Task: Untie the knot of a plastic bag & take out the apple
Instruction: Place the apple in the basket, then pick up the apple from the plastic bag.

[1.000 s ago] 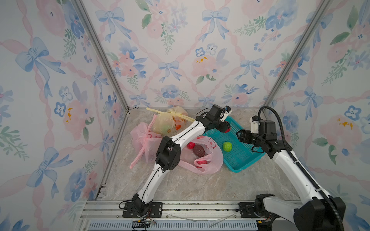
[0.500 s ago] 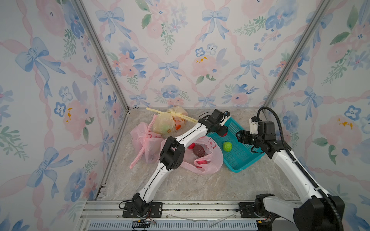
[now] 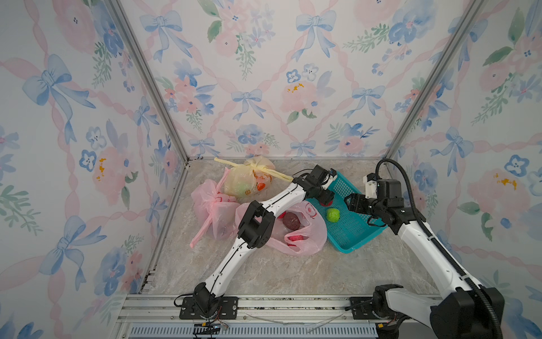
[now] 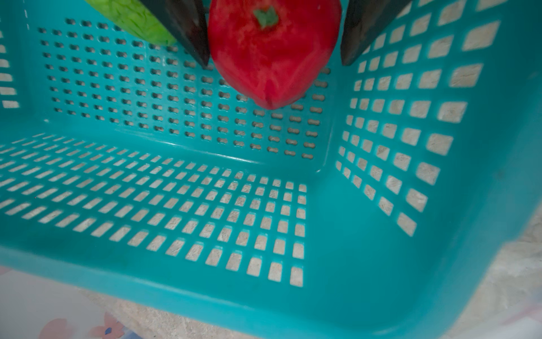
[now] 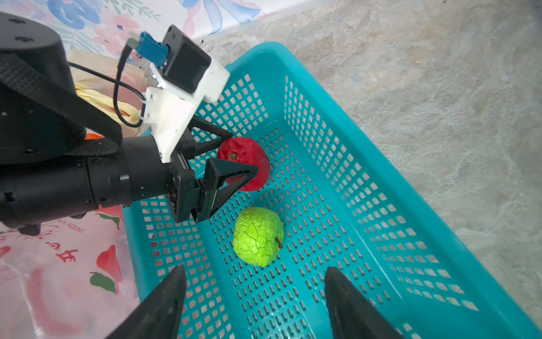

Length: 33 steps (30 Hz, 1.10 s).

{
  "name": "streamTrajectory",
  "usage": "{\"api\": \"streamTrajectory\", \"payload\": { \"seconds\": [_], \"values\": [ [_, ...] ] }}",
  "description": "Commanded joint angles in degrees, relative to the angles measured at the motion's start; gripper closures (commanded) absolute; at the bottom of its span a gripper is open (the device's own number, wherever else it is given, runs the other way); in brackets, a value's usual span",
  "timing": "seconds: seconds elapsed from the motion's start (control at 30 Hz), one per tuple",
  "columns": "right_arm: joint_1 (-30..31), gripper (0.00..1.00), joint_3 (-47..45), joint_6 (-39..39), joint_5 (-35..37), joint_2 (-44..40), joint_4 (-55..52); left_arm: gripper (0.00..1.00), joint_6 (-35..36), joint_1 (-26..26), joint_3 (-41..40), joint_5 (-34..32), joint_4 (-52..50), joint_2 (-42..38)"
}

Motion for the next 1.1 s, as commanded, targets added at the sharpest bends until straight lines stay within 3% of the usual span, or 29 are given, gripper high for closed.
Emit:
{"api": "streamTrajectory", "payload": {
  "seconds": [0.0,0.23,0.3,0.4,0.53,0.57,0.67,0.8,1.07],
  "values": [
    [-0.3,0.24,0.0,-0.9,-1.4,-2.0,0.2,0.26,1.0,-0.2,4.3,1.1,0.2,-3.0],
    [3.3,0.22,0.0,-3.6,-3.7,-5.3,2.0,0.21,1.9,0.5,7.8,3.4,2.6,-11.4],
    [5.6,0.22,0.7,-4.5,-4.1,-6.8,1.9,0.23,0.5,0.9,5.6,0.9,2.6,-15.4],
    [11.7,0.36,2.4,-7.4,-4.4,-8.0,1.4,0.41,-1.9,1.7,-5.4,-5.2,2.7,-25.2],
    [22.5,0.55,5.6,-8.9,-5.9,-5.3,0.7,0.72,-3.6,3.4,-29.8,-7.7,5.7,-42.2],
    [25.0,0.56,6.3,-9.2,-6.5,-4.1,0.8,0.76,-4.0,3.5,-35.5,-8.3,6.7,-46.2],
    [32.6,0.56,9.1,-10.7,-6.9,0.6,0.6,0.78,-6.5,4.2,-51.3,-10.2,8.4,-58.7],
    [38.6,0.57,12.6,-9.8,-7.5,7.8,2.0,0.81,-10.5,5.3,-64.7,-10.5,8.9,-69.6],
    [41.3,0.62,17.3,-6.7,-3.8,22.1,3.2,0.85,-18.6,10.0,-82.0,-10.1,14.7,-74.8]
  ]
}}
